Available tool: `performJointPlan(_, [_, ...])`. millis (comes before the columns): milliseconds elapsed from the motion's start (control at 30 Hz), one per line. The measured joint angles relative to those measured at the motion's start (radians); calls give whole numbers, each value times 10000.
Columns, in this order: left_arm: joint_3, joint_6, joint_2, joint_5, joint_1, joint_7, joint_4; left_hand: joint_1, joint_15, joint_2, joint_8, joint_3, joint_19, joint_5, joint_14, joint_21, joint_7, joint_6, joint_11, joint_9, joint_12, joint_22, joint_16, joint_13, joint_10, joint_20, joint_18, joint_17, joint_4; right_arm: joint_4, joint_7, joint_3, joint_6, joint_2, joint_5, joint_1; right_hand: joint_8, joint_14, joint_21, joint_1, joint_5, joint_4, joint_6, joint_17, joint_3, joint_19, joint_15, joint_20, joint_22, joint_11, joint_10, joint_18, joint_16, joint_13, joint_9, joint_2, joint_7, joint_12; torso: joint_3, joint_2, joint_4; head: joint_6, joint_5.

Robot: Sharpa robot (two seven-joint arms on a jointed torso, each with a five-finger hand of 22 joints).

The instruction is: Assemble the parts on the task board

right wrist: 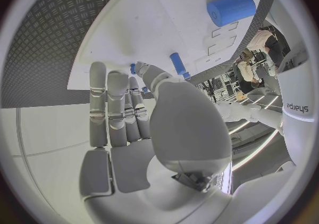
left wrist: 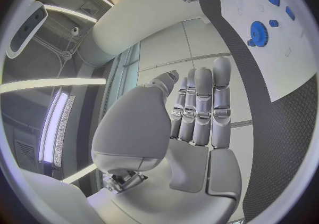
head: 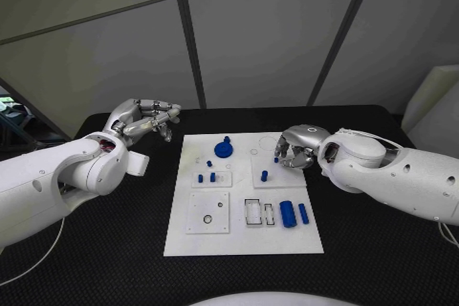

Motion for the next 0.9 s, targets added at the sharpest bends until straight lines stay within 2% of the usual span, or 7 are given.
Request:
performJointPlan(467, [0, 18, 50, 405, -1, 132, -6, 0, 0, 0, 0, -27, -70, 0, 0, -225, 36, -36, 37, -8, 42, -135, -45, 11, -37, 0, -9, -56, -27, -358, -6, -5, 14, 359, -148, -105, 0, 0, 886, 0, 0, -46, 34, 755, 321, 484, 0, 16, 1017, 13, 136, 0, 1186, -241, 14, 0, 34, 0, 3, -2, 0, -37, 47])
performJointPlan(500, [0, 19, 54, 416, -1, 132, -8, 0, 0, 0, 0, -27, -71, 0, 0, -232, 73, -73, 37, -15, 74, -149, -77, 11, -37, 0, -197, -71, -27, -368, -2, -5, 17, 377, -150, -113, 0, 0, 966, 0, 0, -48, 34, 836, 320, 549, 0, 20, 1116, -19, 168, 0, 1302, -252, 15, 0, 34, 0, 6, -2, 1, -37, 58])
performJointPlan(533, [0, 20, 58, 425, -1, 132, -10, 0, 1, 0, 0, -43, -70, 1, 0, -240, 92, -93, 50, -24, 97, -165, -103, 11, -61, 1, -644, -85, -43, -375, 2, -7, 21, 391, -151, -121, 0, -1, 1039, 0, 0, -76, 65, 896, 348, 549, 0, 20, 1202, -16, 203, 0, 1398, -262, 19, 0, 36, 0, 8, -2, 0, -37, 75])
performJointPlan(800, [0, 36, 78, 466, -1, 131, -25, 0, 1, 0, 0, -83, -100, 1, 0, -353, 128, -130, 51, -24, 97, -223, -115, 21, -130, 31, -600, -117, -27, -449, 30, 3, 38, 489, -158, -134, 117, -1, 1925, 160, -113, -202, 383, 1681, 527, 1129, 0, -50, 2291, -124, 525, -162, 2529, -328, 56, 160, -90, 0, 7, -6, 0, -21, 119])
performJointPlan(833, [0, 39, 81, 469, -1, 131, -27, 0, 1, 0, 0, -83, -106, 1, 0, -387, 143, -145, 51, -24, 97, -223, -115, 21, -130, 37, -514, -117, -27, -460, 30, 4, 42, 498, -160, -134, 117, -1, 2056, 160, -202, -205, 405, 1801, 591, 1205, 0, -48, 2450, -124, 525, -180, 2709, -339, 56, 160, -112, 0, 7, -7, 0, -16, 125])
performJointPlan(867, [0, 42, 82, 472, -1, 131, -30, 0, 1, -1, 0, -83, -106, 1, 0, -388, 143, -145, 51, -24, 97, -224, -115, 21, -130, 37, -67, -117, -27, -469, 30, 5, 44, 504, -161, -134, 117, -1, 2177, 160, -256, -216, 416, 1914, 626, 1267, 0, -59, 2597, -138, 539, -319, 2871, -353, 56, 160, -123, 0, 7, -8, 0, -14, 129])
performJointPlan(900, [0, 45, 83, 474, -1, 131, -31, 0, 1, -1, 0, -83, -106, 1, 0, -388, 143, -145, 51, -24, 97, -224, -115, 21, -130, 37, 12, -117, -27, -481, 31, 6, 47, 512, -163, -134, 117, 0, 2278, 160, -290, -241, 416, 2011, 651, 1296, 0, -88, 2713, -162, 563, -318, 3013, -366, 56, 160, -123, 0, 7, -9, 0, -12, 136])
